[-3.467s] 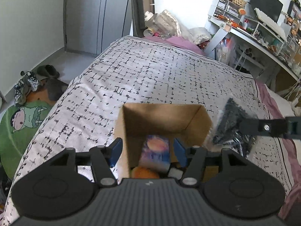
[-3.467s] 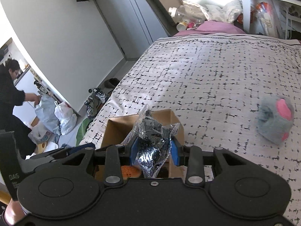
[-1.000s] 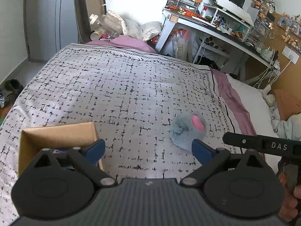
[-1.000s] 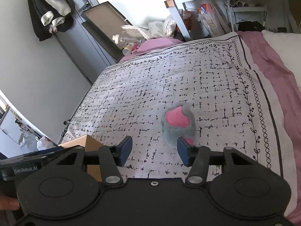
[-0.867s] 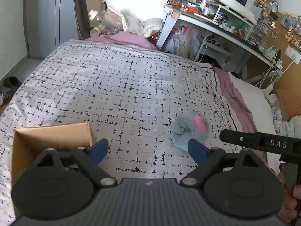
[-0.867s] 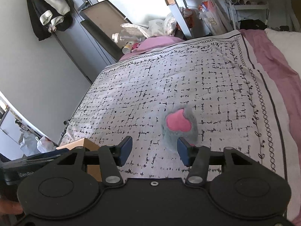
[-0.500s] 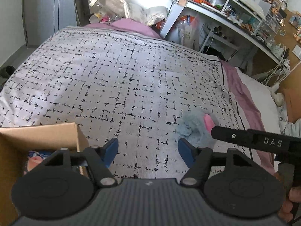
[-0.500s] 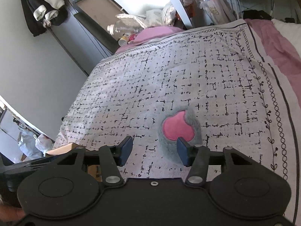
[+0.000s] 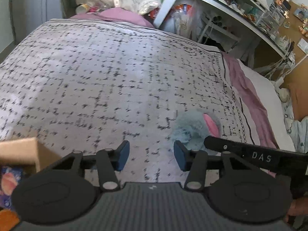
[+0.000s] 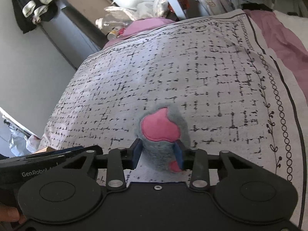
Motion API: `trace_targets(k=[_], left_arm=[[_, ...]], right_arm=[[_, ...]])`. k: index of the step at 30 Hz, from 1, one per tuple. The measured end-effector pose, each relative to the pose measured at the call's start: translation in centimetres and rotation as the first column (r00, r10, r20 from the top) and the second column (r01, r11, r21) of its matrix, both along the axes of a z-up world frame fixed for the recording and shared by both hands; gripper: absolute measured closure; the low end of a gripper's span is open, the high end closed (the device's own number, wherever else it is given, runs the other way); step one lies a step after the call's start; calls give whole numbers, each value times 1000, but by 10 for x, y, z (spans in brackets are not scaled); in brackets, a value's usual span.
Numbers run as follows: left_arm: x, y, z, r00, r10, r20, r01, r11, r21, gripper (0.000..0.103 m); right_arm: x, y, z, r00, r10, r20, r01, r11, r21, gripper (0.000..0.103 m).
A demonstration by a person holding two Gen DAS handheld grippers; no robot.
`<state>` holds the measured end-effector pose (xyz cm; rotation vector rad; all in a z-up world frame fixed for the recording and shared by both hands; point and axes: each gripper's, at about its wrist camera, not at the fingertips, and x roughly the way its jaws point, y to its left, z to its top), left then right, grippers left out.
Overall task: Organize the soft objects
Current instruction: 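Grasp the grey plush with both grippers together, then carry the grey plush over the cardboard box with both grippers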
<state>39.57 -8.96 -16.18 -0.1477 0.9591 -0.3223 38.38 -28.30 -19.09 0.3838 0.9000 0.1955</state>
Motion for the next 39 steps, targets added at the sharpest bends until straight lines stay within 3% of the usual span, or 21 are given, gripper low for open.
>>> trace_targets(k=[8,13,16,18,21,28,39], left_arm=[[26,-39,-9,996,-94,-3,94,996,8,55],[38,-58,-24,994,-107,-24,107,994,15,66],[41,-67,-30,991,-129,-23,129,992,-7,70],[43,-70,-32,990,-136,-23,136,990,-28,80],[44,-74,-32,990,-136,-32,134,989,-62,83],[41,-80,-23,989,-149,-23,148,988,-39,85],[1,-56,21,989,-137,59,140,989,-43,86]], right_arm=[[4,-18,-9,1000,-22,-14,23,999,32,69],[6,-31,-14,999,-32,-26,33,998,54,68],[10,-39,-17,998,-48,-36,51,997,64,68],[13,-46,-18,996,-69,-52,74,993,96,66],[17,-51,-21,993,-97,-66,104,989,110,66],[17,-52,-18,992,-101,-81,112,985,134,77],[-17,-29,25,998,-66,-14,67,989,134,78]])
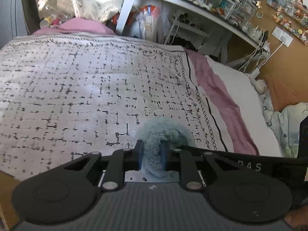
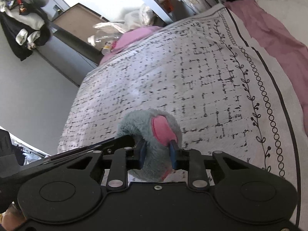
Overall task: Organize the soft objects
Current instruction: 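Carry the grey plush over the cardboard box with both grippers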
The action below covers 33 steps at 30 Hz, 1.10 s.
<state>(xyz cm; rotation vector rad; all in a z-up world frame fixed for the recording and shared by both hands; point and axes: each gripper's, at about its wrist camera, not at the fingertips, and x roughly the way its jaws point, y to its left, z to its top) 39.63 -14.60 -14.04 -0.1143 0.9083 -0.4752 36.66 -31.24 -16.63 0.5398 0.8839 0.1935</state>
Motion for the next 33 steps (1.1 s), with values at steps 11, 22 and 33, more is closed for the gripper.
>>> trace_targets(k=[11,22,33], left_arm=[[-40,39,39,997,36,63,-35,999,-28,86],[-73,91,60,992,81,97,-77,996,-50,86],[-102,145,72,984,128,123,-121,991,-62,86]], right_arm=[[-28,35,39,997,39,66,-38,999,-15,78],[-49,80,61,991,95,94,-94,996,-15,78],[-67,133,69,981,163,109,-161,987,-21,78]])
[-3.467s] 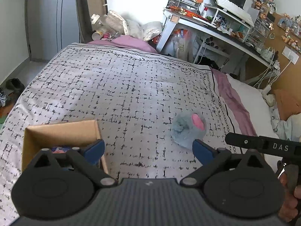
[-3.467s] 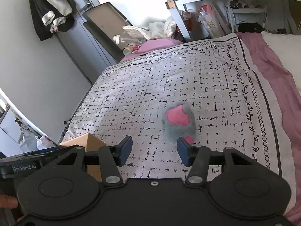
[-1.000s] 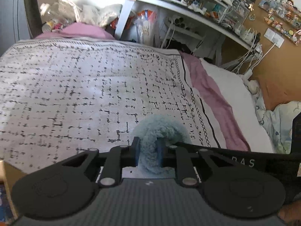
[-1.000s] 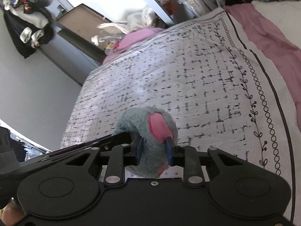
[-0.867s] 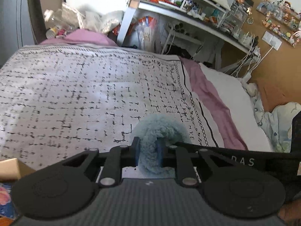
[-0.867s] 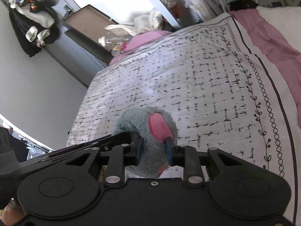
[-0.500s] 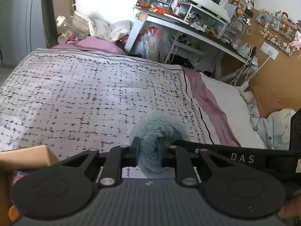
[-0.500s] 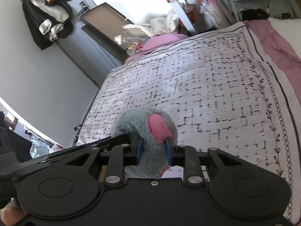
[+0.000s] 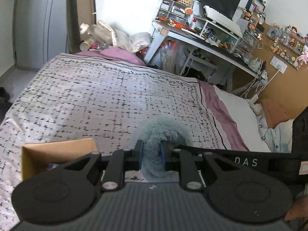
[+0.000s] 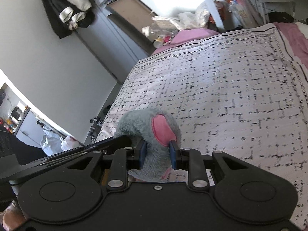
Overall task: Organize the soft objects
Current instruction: 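Carry the grey plush over the cardboard box with both grippers, then open both grippers to drop the grey plush into the box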
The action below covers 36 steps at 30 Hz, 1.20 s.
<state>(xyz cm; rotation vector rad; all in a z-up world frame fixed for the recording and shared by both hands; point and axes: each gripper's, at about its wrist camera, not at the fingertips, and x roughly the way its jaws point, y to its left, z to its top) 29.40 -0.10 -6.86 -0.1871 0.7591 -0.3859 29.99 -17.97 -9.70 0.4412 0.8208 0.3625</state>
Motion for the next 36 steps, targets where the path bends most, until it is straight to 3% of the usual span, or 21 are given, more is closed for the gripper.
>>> trace_targets(k=[16,27,36], left_arm=[[-34,84,-10,993,114,9,-114,993,0,86],[-42,124,-36,985,167,-44,-168,985,-26,86],[-41,126,-50,982,161,-100,-165,986,-32,81]], right_arm=[[-10,89,-4,991,134,-11,-134,990,-45,78],[-11,127,-21,979,197,-58,-202,975,-93,77],[-11,121,-25,980,183,-81,-191,975,-113,60]])
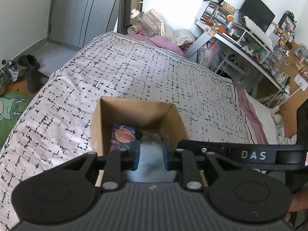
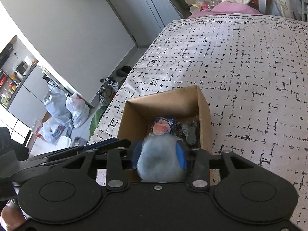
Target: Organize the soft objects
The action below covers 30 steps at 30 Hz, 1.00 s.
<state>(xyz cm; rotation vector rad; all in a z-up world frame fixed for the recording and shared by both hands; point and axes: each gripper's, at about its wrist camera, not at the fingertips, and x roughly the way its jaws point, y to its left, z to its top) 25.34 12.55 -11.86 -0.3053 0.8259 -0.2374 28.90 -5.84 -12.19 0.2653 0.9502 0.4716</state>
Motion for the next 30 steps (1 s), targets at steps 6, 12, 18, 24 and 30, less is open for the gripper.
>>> trace_targets(k=[6,12,18,24,30], left_arm=[[-1,0,3,999,30,-38,-29,999,22,74],[-13,-8,19,997,60,-39,-58,997,50,48],[-27,-25,30,996,76,-56,-70,992,104,24],[-43,-40,39,993,93,-72,-81,985,154,17],[-62,-55,60,992,112,-49,-101,975,199,10]], right_arm=[[-5,-22,7,1000,-29,0,29,999,15,55],[-15,-47,17,999,-46,21,45,998,33,44],[-24,-78,29,997,-53,59,51,998,41,26],[-36,-105,41,995,-39,95,33,997,68,17],[-49,-125,55,989,-16,147,6,998,70,6]])
